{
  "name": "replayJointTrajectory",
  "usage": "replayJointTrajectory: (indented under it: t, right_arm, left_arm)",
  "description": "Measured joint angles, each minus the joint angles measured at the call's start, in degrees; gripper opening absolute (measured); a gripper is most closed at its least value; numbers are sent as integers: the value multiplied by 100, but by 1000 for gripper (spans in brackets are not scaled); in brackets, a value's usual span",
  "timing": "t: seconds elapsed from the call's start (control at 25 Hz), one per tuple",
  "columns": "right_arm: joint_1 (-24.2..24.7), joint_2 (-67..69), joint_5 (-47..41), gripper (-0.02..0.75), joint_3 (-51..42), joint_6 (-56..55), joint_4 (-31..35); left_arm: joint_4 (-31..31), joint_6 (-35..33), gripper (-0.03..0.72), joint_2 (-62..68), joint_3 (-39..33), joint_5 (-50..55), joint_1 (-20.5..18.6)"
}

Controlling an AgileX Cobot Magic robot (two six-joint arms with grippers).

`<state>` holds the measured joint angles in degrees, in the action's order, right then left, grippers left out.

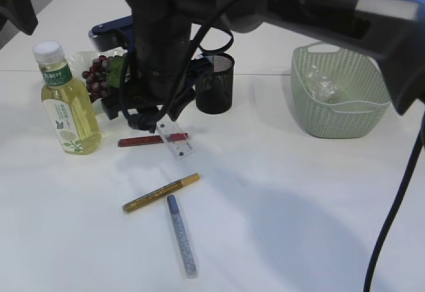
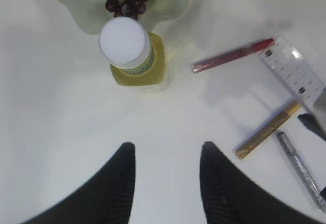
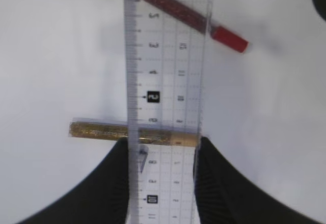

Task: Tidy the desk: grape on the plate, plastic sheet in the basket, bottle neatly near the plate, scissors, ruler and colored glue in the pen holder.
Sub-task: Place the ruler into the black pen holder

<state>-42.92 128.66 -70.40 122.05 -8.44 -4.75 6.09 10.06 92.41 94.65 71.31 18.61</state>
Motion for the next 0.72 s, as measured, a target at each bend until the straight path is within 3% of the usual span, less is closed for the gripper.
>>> replayJointTrajectory:
  t: [0.48,0.72]
  right_arm:
    - [1145,-348,-60,301,85,0,-61]
    - [1347,-348,-71,301,392,40,-269]
  left_arm:
    - [103,0,308,0,0,0,0]
    - [226,0,308,0,0,0,0]
